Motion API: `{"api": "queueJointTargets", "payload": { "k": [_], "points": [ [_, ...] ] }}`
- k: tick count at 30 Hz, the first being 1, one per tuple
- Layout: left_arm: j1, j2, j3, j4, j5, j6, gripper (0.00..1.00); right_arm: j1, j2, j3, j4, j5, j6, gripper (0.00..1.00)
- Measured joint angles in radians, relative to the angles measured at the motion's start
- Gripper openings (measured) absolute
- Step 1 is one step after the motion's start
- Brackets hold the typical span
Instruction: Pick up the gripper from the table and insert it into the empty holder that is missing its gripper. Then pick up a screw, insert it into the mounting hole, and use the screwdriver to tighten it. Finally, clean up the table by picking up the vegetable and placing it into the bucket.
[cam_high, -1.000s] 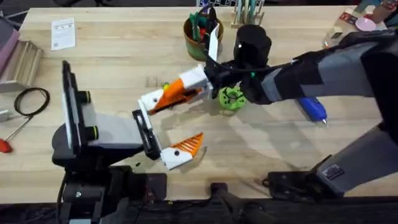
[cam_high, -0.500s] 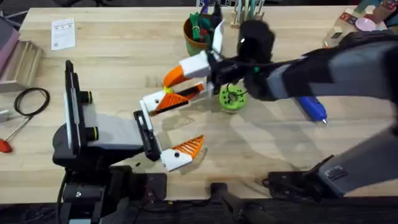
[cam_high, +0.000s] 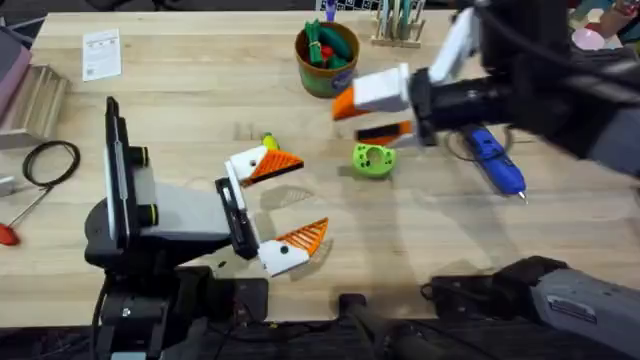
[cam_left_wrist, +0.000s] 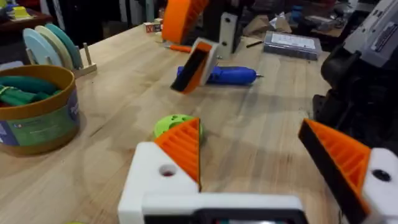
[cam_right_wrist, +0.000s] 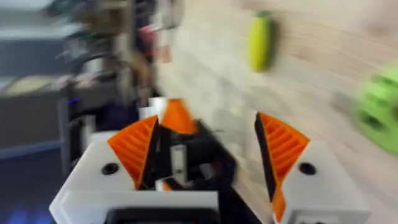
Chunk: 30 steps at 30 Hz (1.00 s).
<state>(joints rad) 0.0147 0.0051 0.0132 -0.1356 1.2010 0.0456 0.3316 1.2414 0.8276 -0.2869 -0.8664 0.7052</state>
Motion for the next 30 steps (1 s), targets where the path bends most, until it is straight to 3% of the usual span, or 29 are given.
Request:
{"api": "queueJointTargets", "payload": {
  "k": [4,8,12,17,22,30],
  "points": [
    [0.000,0.000,0.000,0.000,0.001,0.000,0.986,-0.022,-0.030,0.134,-0.361,0.217,-0.147,0.876],
    [0.000,0.000,0.000,0.000,0.004,0.000,0.985,0.000,-0.021,0.281,-0.581,0.450,-0.244,0.876],
    [0.000,0.000,0.000,-0.001,0.004,0.000,0.986,0.079,0.006,0.380,-0.692,0.663,-0.303,0.876],
    [0.000,0.000,0.000,-0.001,0.005,0.000,0.985,0.234,0.069,0.397,-0.717,0.883,-0.342,0.876],
    [0.000,0.000,0.000,-0.001,0.005,0.000,0.986,0.332,0.153,0.397,-0.711,0.980,-0.363,0.861],
    [0.000,0.000,0.000,-0.002,0.007,0.000,0.985,0.334,0.311,0.397,-0.677,0.981,-0.368,0.786]
  ]
}}
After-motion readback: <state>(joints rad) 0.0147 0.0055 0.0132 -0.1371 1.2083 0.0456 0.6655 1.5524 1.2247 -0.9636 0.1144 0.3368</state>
